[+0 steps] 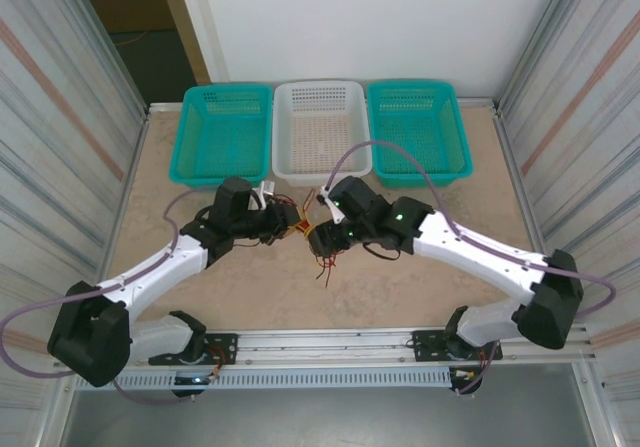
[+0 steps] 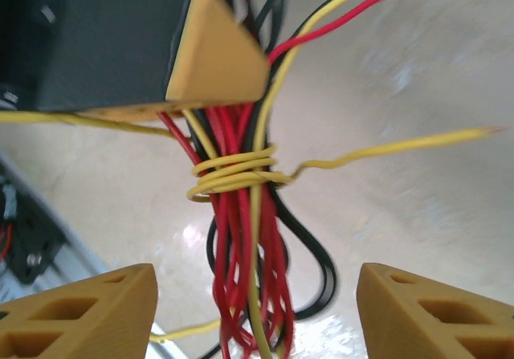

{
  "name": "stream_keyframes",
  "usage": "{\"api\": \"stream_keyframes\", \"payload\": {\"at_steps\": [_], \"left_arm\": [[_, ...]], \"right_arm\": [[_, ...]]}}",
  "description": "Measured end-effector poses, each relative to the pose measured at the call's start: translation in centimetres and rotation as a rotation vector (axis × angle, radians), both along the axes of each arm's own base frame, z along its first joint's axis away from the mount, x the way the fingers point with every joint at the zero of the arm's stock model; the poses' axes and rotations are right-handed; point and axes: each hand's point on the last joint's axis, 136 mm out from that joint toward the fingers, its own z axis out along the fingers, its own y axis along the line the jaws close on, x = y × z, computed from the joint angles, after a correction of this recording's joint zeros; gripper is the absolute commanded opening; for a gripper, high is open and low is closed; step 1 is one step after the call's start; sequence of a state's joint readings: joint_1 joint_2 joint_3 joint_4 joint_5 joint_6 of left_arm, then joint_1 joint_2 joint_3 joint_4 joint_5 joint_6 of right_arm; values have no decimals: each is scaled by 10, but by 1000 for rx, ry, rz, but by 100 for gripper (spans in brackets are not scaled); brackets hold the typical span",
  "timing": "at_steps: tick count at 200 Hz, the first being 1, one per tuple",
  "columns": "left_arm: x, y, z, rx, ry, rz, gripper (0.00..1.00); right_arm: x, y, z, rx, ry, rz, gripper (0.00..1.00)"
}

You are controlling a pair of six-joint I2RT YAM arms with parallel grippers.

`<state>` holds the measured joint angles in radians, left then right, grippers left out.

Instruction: Untangle the cables

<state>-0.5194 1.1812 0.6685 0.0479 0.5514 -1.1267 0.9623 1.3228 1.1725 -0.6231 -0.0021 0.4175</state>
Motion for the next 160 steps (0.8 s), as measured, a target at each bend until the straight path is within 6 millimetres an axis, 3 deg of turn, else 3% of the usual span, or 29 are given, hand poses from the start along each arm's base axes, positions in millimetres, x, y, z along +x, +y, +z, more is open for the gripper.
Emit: {"api": "stream_keyframes", "payload": {"at_steps": [20,34,53,70,85,123,160], "left_arm": [[11,5,14,-38,-58,22,0],[14,3,26,-68,-105,8,0],[12,-2,40,-100,-164,-37,0],[10,-7,56,-126,-224,-79,0],[9,-11,73,-144,-281,-120,0],[5,-18,115,-163,-431,-207,0],[0,-20,122,-147,-483,-255,0]], "right_arm": [[10,-19,41,64,-132,-87,71],[11,-34,72,162,-206,-136,83],[14,-57,103,332,-213,-195,83],[32,-76,120,456,-173,-254,79],[43,-76,122,510,-110,-255,79],[45,-46,105,494,66,-160,65],[37,-33,114,484,103,-107,48]]}}
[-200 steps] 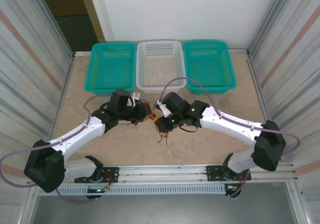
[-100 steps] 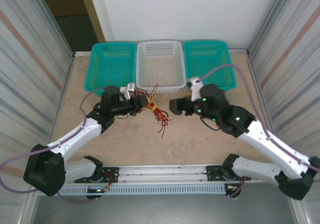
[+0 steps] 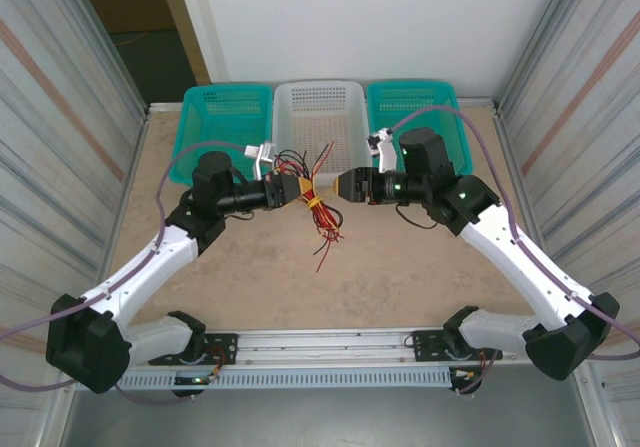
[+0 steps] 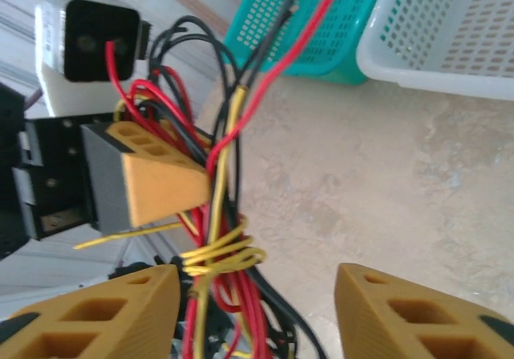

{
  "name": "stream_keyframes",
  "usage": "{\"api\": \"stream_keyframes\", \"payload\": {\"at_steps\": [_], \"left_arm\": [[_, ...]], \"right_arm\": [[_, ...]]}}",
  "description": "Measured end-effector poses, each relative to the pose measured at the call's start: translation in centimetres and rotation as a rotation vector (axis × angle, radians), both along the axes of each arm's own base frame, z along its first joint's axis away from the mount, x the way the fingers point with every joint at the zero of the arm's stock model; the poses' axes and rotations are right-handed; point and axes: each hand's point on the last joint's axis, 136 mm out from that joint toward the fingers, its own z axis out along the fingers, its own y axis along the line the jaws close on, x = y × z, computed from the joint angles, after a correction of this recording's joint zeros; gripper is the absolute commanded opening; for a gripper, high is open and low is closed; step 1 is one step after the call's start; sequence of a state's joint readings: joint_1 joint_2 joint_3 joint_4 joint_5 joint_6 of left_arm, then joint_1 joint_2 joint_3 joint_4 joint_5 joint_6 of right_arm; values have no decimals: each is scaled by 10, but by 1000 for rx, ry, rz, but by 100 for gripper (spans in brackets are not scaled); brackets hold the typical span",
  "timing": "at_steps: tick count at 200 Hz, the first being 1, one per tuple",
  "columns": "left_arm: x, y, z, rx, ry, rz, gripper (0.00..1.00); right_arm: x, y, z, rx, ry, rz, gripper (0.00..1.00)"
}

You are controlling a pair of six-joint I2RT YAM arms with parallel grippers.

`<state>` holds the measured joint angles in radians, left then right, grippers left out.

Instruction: Untangle the cables

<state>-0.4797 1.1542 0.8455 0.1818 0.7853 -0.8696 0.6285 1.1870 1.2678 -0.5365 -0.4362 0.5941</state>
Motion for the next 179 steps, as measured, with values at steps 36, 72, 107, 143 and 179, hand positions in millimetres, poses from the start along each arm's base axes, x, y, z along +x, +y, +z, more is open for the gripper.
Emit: {"api": "stream_keyframes", "payload": {"at_steps": [36,72,107,143,179], "left_arm": [[-3,0,-7,27,1,-15,0],[-4,1,-9,38,-3,-21,0],[-6,0,-9,38,-7,-35,0],[-13,-3,-7,22,-2,-83,0],[-18,-12,11,-62,-13,-149,0]], "right_arm": [[-8,10,-1,-15,19,34,32],[-8,10,-14,-49,53,35,13],[-9,9,-15,-57,57,33,0],[-8,9,-15,-55,62,34,0],[6,-1,-10,0,74,24,0]]}}
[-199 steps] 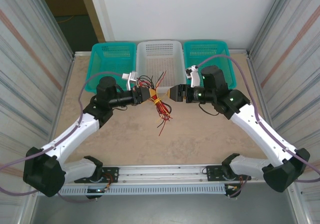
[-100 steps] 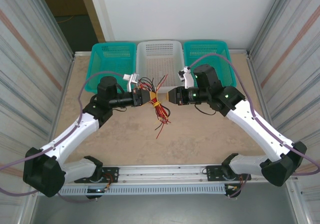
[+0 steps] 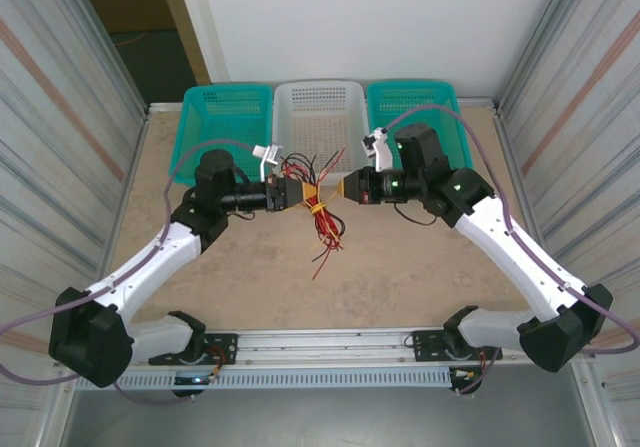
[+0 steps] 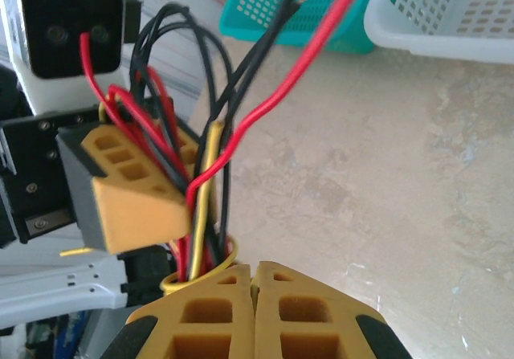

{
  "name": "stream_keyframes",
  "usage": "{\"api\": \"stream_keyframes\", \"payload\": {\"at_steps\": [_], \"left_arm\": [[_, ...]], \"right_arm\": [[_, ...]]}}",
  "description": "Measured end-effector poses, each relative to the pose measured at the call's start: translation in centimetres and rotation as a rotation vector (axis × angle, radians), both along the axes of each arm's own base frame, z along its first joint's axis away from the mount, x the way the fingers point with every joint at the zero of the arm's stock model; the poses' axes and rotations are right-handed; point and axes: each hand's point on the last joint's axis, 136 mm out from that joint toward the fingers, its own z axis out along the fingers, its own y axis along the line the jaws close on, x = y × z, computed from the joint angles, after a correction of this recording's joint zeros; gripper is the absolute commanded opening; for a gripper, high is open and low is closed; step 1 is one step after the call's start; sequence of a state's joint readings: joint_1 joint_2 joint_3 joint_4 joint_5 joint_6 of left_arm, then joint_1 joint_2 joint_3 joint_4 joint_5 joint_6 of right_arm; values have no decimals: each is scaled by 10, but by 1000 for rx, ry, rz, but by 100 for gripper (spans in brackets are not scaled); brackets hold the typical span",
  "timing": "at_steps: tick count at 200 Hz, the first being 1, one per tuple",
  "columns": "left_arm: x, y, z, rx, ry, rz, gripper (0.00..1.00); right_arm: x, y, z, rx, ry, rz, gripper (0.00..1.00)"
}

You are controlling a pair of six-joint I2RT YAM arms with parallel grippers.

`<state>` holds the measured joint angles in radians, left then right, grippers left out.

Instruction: Untangle the cables

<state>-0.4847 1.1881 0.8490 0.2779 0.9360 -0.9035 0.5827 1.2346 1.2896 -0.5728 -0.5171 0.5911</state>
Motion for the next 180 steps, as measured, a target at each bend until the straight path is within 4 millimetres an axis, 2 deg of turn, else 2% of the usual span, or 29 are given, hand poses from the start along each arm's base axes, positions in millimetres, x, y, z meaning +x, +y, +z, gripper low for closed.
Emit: {"api": "stream_keyframes", "payload": {"at_steps": [32,53,82,115,134,151,167,180], "left_arm": [[-7,-10,32,-108,-31,-30,0],[-2,-13,55,-197,-49,-3,0],[21,-15,88,-330,-74,77,0],[47,-11,116,-424,-126,201,0],[57,-9,124,-424,-185,308,0],[61,-11,121,-369,-244,419,0],[63,-11,117,-301,-301,515,0],[68,-8,114,-249,-334,591,0]], "right_arm": [[13,1,-9,105,14,12,0],[17,7,-19,182,28,26,0],[21,14,-15,311,7,27,0],[23,9,-2,441,-52,-21,0],[19,-2,1,518,-88,-91,0],[12,-9,-3,575,-83,-163,0],[0,-7,-7,597,-72,-199,0],[-11,-4,-2,608,-77,-212,0]]}}
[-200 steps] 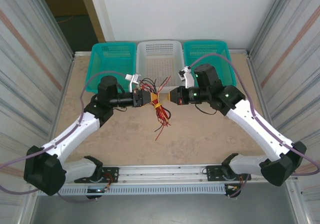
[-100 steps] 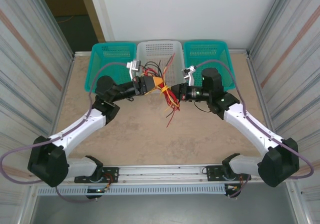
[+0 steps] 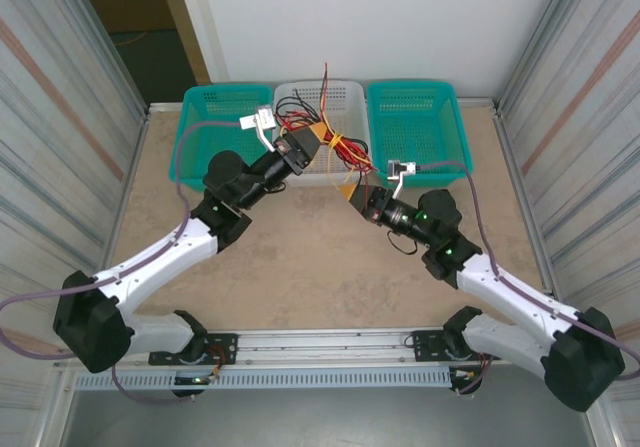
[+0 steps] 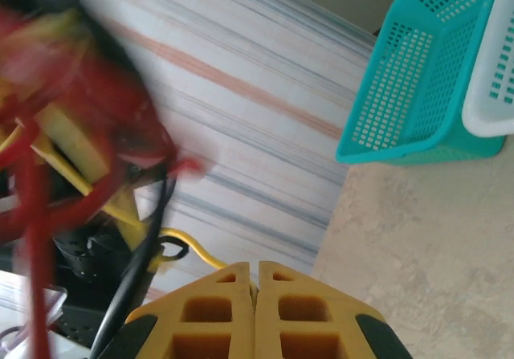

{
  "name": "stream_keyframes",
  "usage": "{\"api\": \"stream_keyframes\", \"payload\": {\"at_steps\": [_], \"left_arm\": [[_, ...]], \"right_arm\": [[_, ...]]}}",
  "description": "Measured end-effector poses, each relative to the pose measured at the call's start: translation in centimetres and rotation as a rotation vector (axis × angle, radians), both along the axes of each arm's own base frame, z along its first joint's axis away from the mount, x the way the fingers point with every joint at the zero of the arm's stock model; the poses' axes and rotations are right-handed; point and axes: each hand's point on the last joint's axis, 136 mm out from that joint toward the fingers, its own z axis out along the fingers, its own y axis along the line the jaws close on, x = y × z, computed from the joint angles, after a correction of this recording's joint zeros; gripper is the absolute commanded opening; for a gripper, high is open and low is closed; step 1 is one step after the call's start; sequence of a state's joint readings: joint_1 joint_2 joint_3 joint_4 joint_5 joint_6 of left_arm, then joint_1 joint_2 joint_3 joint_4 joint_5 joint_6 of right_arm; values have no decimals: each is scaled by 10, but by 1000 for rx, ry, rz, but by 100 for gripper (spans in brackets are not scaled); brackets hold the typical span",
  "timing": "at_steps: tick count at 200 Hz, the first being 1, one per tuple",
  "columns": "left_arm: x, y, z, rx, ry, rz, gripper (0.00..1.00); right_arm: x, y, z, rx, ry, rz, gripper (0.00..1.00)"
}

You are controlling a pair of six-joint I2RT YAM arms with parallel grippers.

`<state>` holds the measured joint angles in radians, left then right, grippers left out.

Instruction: Untangle the cables

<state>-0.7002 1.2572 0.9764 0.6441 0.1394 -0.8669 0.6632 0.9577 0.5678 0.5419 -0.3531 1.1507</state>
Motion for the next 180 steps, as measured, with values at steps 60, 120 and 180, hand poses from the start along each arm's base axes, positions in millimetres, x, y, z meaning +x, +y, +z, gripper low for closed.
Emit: {"api": "stream_keyframes", "payload": {"at_steps": [60,120,180], "left_arm": [[31,21,-43,228,43,222,0],[23,17,-81,259,119,11,0],[-18,8,-91,200,148,-298,0]], "right_arm": [[-24,-5,50,-87,-80,-63,0],[17,-18,118,-248,-166,-146,0],[89,-40,93,-409,-35,-205,0]]}}
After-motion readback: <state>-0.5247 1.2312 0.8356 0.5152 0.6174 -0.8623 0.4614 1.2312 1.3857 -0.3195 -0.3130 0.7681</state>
